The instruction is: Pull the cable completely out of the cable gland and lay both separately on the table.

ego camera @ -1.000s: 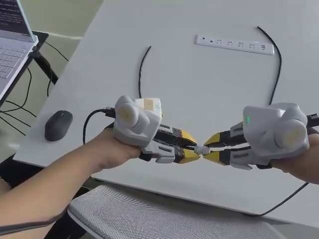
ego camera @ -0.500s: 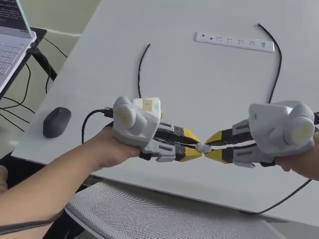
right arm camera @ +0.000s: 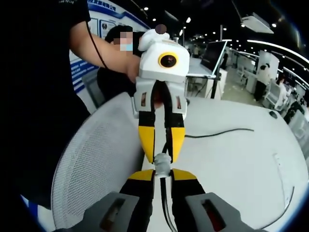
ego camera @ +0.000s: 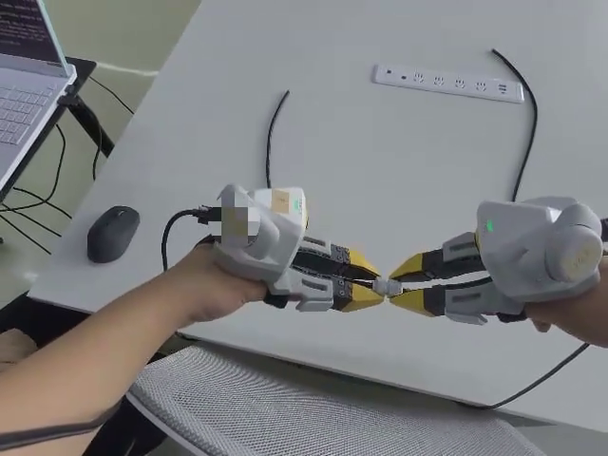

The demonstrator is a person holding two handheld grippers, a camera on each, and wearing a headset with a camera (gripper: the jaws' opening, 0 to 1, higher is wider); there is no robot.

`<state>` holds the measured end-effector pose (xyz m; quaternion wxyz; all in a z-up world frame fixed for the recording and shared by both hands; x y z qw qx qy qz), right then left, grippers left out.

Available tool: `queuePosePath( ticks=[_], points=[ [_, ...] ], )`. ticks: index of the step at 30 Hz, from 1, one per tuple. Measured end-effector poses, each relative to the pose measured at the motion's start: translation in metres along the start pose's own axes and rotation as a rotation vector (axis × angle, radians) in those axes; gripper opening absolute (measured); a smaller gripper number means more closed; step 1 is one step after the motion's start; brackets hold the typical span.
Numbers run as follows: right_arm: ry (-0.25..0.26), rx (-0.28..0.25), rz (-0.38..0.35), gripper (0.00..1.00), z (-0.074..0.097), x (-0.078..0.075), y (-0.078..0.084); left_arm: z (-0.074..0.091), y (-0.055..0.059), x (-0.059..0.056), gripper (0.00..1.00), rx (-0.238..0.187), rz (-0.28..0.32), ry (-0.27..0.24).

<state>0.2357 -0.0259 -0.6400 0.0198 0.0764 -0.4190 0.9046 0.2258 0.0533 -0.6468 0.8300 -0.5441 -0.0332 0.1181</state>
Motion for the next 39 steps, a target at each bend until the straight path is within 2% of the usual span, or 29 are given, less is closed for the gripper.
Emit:
queuePosePath(
  ticks=[2,3,4,5,6,10,14,15,16,17,19,21,23,25,26,27,29,31,33,39],
  points=[
    [-0.005,-0.013,-0.026,0.08,0.001,0.001,0.001,-0.001,0.000,-0.001,0.14,-0.002,0.008,0.002],
    [-0.005,-0.023,-0.067,0.08,0.001,0.001,0.001,-0.001,0.000,-0.001,0.14,-0.003,0.010,0.001],
    [-0.009,-0.037,-0.113,0.08,0.002,0.001,0.000,-0.001,-0.001,-0.002,0.14,-0.005,0.008,0.001],
    [-0.016,-0.065,-0.120,0.09,0.004,0.001,-0.002,-0.001,-0.002,-0.002,0.14,-0.006,0.008,-0.001],
    [-0.017,-0.067,-0.124,0.09,0.005,0.001,-0.003,0.000,-0.003,-0.002,0.14,-0.014,0.014,-0.003],
    [-0.052,-0.096,-0.230,0.10,0.011,-0.002,-0.003,0.002,-0.004,-0.002,0.14,-0.022,0.045,-0.006],
    [-0.119,-0.172,-0.383,0.12,0.016,-0.007,-0.003,0.005,-0.007,-0.002,0.14,-0.029,0.039,-0.014],
    [-0.153,-0.177,-0.462,0.13,0.017,-0.010,-0.001,0.005,-0.007,-0.002,0.14,-0.032,0.035,-0.017],
    [-0.163,-0.182,-0.494,0.12,0.018,-0.012,0.000,0.006,-0.008,-0.002,0.14,-0.032,0.031,-0.018],
    [-0.192,-0.206,-0.533,0.12,0.019,-0.015,0.000,0.006,-0.008,-0.001,0.14,-0.030,0.023,-0.017],
    [-0.281,-0.219,-0.604,0.12,0.020,-0.014,0.000,0.006,-0.007,-0.001,0.14,-0.023,0.015,-0.018],
    [-0.288,-0.209,-0.633,0.15,0.018,-0.018,0.004,0.006,-0.007,-0.001,0.14,0.001,-0.016,-0.016],
    [-0.298,-0.226,-0.643,0.14,0.016,-0.024,0.007,0.005,-0.008,-0.001,0.14,0.003,-0.022,-0.009],
    [-0.323,-0.251,-0.691,0.12,0.015,-0.026,0.006,0.005,-0.008,0.000,0.14,0.002,-0.026,-0.012],
    [-0.360,-0.274,-0.720,0.12,0.015,-0.024,0.003,0.004,-0.008,0.000,0.14,0.003,-0.023,-0.013],
    [-0.369,-0.283,-0.727,0.12,0.015,-0.024,0.003,0.004,-0.008,0.000,0.14,0.002,-0.023,-0.014],
    [-0.370,-0.275,-0.730,0.12,0.013,-0.025,0.005,0.003,-0.009,0.000,0.14,-0.002,-0.022,-0.014],
    [-0.394,-0.265,-0.734,0.12,0.012,-0.021,0.005,0.003,-0.010,-0.001,0.14,-0.001,-0.023,-0.014],
    [-0.445,-0.251,-0.758,0.12,0.011,-0.015,0.005,0.003,-0.010,-0.001,0.14,0.005,-0.020,-0.015],
    [-0.487,-0.231,-0.781,0.10,0.005,-0.012,0.009,0.002,-0.012,-0.002,0.14,0.016,-0.036,-0.004]
  ],
)
Point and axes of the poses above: the centre of the closed fingertips' face, and the gripper's own axes: z roughly backward along the fingers, x roughly to its left, y roughly out of its underside, the point moved 5 cm from there along z, roughly backward along the fingers, and after that the axes turned 9 degrees about -z, right-handed, at the moved point
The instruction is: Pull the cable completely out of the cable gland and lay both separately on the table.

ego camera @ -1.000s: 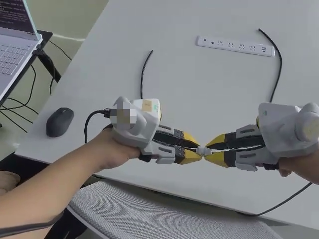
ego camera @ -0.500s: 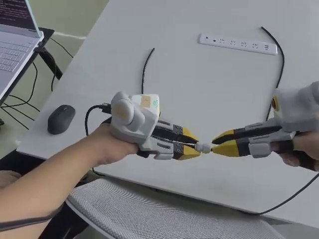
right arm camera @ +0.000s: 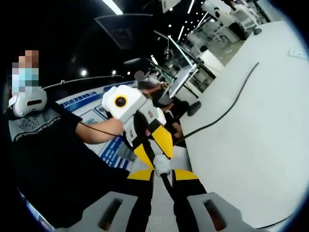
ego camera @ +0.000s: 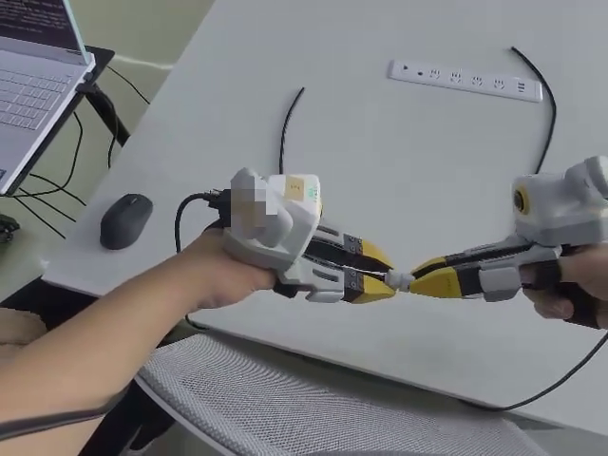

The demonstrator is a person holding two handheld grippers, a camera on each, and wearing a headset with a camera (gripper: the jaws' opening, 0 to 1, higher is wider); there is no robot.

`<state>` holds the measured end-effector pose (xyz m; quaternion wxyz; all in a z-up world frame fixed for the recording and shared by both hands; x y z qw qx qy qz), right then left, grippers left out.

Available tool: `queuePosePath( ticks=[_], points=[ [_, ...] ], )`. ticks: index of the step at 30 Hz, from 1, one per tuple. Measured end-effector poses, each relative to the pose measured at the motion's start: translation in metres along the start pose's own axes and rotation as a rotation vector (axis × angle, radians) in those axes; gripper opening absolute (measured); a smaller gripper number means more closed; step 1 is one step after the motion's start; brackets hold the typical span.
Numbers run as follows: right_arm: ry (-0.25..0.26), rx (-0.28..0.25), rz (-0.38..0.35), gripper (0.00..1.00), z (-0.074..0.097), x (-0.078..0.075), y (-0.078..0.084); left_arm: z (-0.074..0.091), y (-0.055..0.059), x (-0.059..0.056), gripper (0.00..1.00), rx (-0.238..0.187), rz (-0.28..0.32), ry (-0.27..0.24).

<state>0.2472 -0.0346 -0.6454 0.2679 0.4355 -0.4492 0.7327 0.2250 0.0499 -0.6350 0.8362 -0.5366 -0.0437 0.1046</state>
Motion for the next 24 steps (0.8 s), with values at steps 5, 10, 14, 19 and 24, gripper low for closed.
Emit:
queuePosePath(
  ticks=[5,10,14,19,24],
  points=[
    [-0.016,0.014,-0.017,0.09,-0.003,0.002,0.002,-0.003,0.000,-0.001,0.14,0.015,-0.009,0.009],
    [0.010,0.030,0.068,0.07,-0.004,0.002,0.003,-0.004,0.003,-0.001,0.14,0.026,0.000,0.013],
    [0.049,0.036,0.159,0.07,-0.003,0.003,0.000,-0.004,0.003,0.000,0.14,0.028,0.002,0.010],
    [0.144,0.036,0.345,0.07,-0.003,0.007,0.001,-0.004,0.003,0.002,0.14,0.028,0.030,0.012],
    [0.220,0.042,0.482,0.07,-0.004,0.014,0.004,-0.002,0.003,0.001,0.14,0.010,0.062,0.022]
  ],
)
Point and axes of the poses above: the centre of the closed fingertips' face, and the gripper's own axes: z roughly backward along the fingers, x roughly to its left, y roughly out of its underside, the point moved 5 cm from there along z, roughly backward along the fingers, and after that the axes turned 9 degrees about -z, right-handed, at the moved point
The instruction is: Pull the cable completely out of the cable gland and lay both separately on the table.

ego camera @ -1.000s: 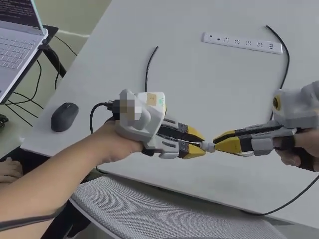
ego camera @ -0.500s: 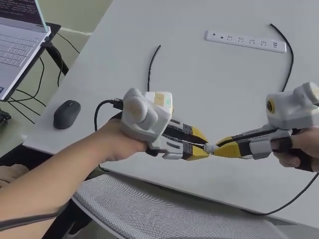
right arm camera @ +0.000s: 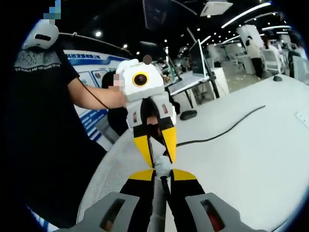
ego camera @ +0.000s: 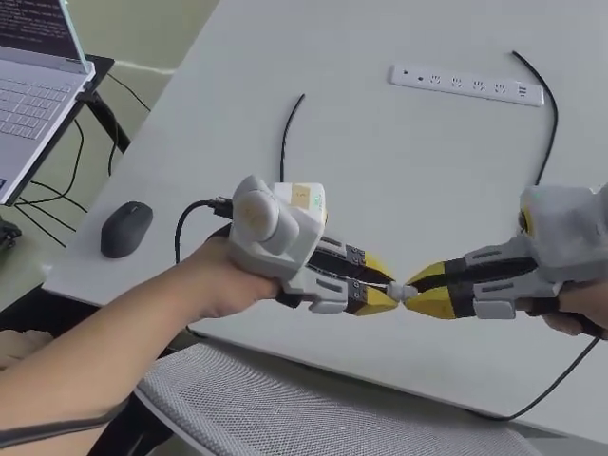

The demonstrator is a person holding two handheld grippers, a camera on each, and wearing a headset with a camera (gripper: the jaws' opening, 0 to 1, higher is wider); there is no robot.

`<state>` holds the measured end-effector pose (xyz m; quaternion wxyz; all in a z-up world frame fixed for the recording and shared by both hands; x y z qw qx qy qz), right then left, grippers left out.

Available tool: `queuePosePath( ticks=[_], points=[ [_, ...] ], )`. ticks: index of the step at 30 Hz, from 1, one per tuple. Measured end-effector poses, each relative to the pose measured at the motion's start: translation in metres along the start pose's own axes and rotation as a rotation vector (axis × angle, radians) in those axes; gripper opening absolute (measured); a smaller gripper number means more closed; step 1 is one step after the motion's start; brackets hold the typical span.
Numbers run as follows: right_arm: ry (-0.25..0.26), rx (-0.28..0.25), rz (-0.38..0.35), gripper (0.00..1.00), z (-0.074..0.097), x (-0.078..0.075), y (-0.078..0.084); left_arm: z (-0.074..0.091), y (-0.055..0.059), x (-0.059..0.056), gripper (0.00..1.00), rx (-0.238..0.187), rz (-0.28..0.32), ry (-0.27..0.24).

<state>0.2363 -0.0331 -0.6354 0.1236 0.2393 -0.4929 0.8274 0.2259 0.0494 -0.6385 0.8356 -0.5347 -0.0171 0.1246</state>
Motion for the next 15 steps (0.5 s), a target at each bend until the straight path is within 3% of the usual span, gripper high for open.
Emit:
queuePosePath(
  ticks=[7,15],
  points=[
    [0.111,0.048,0.210,0.07,-0.0018,0.0058,-0.0014,0.0027,-0.0007,-0.0016,0.14,-0.013,0.043,0.005],
    [0.160,0.064,0.274,0.07,-0.0081,0.0083,-0.0007,0.0059,0.0029,-0.0033,0.15,-0.013,0.077,-0.001]
  ],
)
Point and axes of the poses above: the centre of the closed fingertips' face, and the gripper's own axes: z roughly backward along the fingers, x roughly to its left, y roughly out of its underside, the point moved 5 cm from there along z, roughly backward along the fingers, and after that the axes turned 9 degrees about -z, right-handed, at the moved point
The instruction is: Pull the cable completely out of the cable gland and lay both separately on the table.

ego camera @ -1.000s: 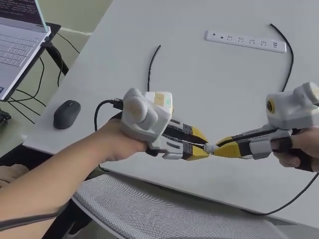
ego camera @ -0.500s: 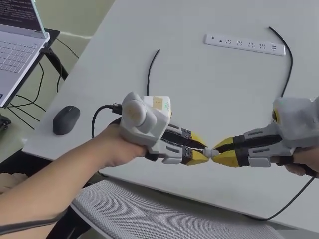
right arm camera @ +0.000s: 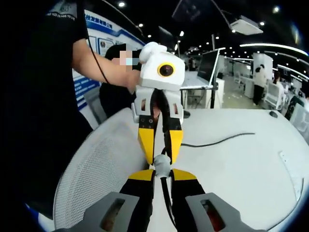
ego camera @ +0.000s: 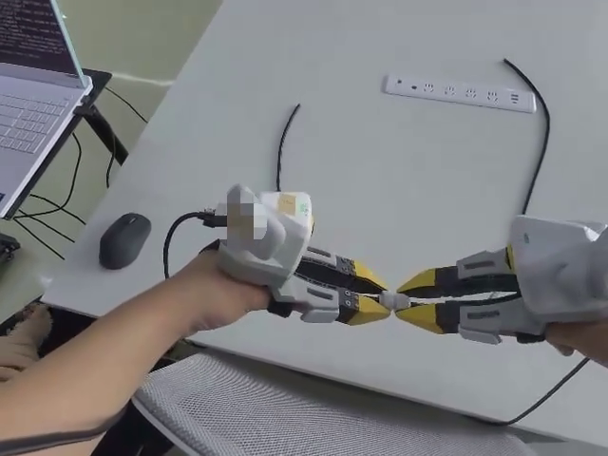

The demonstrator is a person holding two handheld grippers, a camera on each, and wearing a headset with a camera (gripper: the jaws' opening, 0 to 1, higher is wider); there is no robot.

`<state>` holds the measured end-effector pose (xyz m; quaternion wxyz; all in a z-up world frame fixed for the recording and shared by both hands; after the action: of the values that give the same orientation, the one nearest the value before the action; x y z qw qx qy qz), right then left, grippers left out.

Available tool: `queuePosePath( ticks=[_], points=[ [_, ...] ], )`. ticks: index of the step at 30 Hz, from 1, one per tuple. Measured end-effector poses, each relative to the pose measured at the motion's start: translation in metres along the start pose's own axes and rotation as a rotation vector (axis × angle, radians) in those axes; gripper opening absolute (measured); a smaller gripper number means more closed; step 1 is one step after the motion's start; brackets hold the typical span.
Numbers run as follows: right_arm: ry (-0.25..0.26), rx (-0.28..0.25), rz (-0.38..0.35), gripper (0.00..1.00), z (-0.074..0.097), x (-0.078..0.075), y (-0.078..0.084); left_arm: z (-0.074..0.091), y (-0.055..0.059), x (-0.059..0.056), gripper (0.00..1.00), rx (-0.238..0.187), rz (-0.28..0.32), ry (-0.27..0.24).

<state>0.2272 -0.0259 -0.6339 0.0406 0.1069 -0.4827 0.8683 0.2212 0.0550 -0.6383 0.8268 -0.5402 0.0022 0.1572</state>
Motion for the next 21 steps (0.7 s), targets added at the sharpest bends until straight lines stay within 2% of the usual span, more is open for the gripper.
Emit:
queuePosePath(
  ticks=[2,3,5,9,11,13,16,17,20,21],
  points=[
    [0.005,-0.001,-0.010,0.08,0.000,-0.001,0.000,0.001,0.000,-0.001,0.15,-0.002,-0.002,-0.002],
    [0.000,0.001,-0.043,0.08,-0.001,-0.001,0.000,0.001,0.000,-0.001,0.15,-0.003,-0.002,-0.002],
    [0.000,0.000,-0.040,0.08,-0.001,-0.002,0.000,0.001,0.000,-0.001,0.15,-0.004,-0.012,-0.002],
    [-0.016,-0.018,-0.119,0.09,-0.001,-0.005,0.001,0.002,0.000,-0.001,0.15,-0.006,-0.028,-0.003],
    [-0.048,-0.033,-0.210,0.12,-0.001,-0.004,0.002,0.002,0.001,-0.001,0.15,-0.007,-0.027,-0.001],
    [-0.051,-0.036,-0.242,0.14,0.001,-0.008,0.005,0.002,0.000,-0.001,0.15,-0.010,-0.034,-0.003],
    [-0.104,-0.094,-0.384,0.18,0.005,-0.014,0.006,0.003,-0.001,0.000,0.15,-0.012,-0.047,-0.002],
    [-0.150,-0.120,-0.479,0.21,0.007,-0.015,0.006,0.003,-0.001,0.001,0.15,-0.011,-0.045,0.000],
    [-0.199,-0.145,-0.586,0.22,0.012,-0.024,0.007,0.002,-0.001,0.001,0.15,-0.001,-0.063,0.002],
    [-0.251,-0.145,-0.657,0.21,0.014,-0.024,0.006,0.002,-0.001,0.001,0.15,0.000,-0.065,0.003]
  ],
)
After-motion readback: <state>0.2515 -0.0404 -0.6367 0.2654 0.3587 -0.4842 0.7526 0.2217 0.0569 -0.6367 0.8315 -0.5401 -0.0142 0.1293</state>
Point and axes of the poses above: the centre of the closed fingertips' face, and the gripper's own axes: z roughly backward along the fingers, x roughly to its left, y roughly out of its underside, the point moved 5 cm from there along z, roughly backward along the fingers, and after that the axes turned 9 degrees about -z, right-handed, at the moved point
